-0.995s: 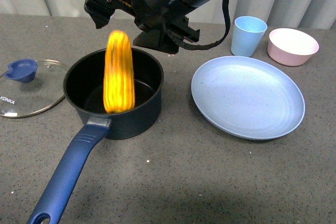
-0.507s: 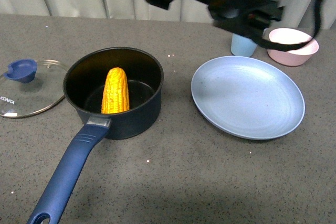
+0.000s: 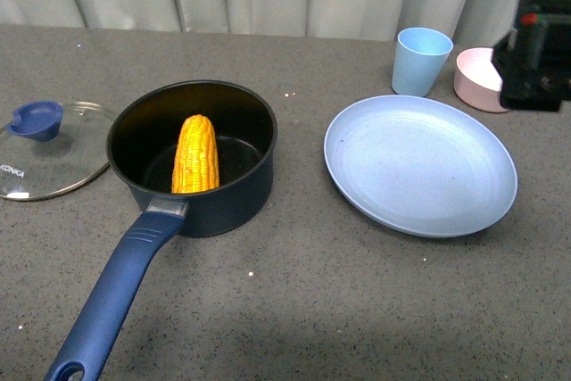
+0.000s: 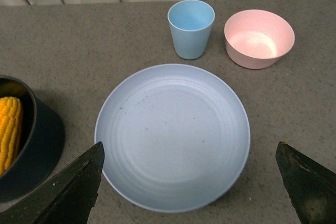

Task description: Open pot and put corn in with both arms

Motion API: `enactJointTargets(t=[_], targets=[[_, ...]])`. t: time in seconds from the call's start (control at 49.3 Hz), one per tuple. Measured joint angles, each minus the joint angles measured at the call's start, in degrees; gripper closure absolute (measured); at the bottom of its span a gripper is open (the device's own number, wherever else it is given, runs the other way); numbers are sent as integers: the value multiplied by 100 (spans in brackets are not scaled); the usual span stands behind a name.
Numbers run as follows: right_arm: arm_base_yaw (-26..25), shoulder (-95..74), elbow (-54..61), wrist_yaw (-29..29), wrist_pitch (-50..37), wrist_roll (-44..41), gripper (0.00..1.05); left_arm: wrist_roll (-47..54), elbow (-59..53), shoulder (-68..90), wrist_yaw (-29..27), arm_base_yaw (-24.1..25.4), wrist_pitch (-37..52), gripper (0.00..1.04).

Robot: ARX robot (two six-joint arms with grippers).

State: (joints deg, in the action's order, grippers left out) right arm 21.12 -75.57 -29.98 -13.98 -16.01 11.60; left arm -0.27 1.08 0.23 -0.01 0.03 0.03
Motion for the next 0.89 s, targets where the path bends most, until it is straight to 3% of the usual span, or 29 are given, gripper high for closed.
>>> enactJointTargets(t=[0.568,0.893], targets=[[179,3257,2385,-1416,564,-501,9,0,0,0,0,0,0,6],[315,4614,2677,-1952,925,-649,9,2,0,0,0,0,0,6]])
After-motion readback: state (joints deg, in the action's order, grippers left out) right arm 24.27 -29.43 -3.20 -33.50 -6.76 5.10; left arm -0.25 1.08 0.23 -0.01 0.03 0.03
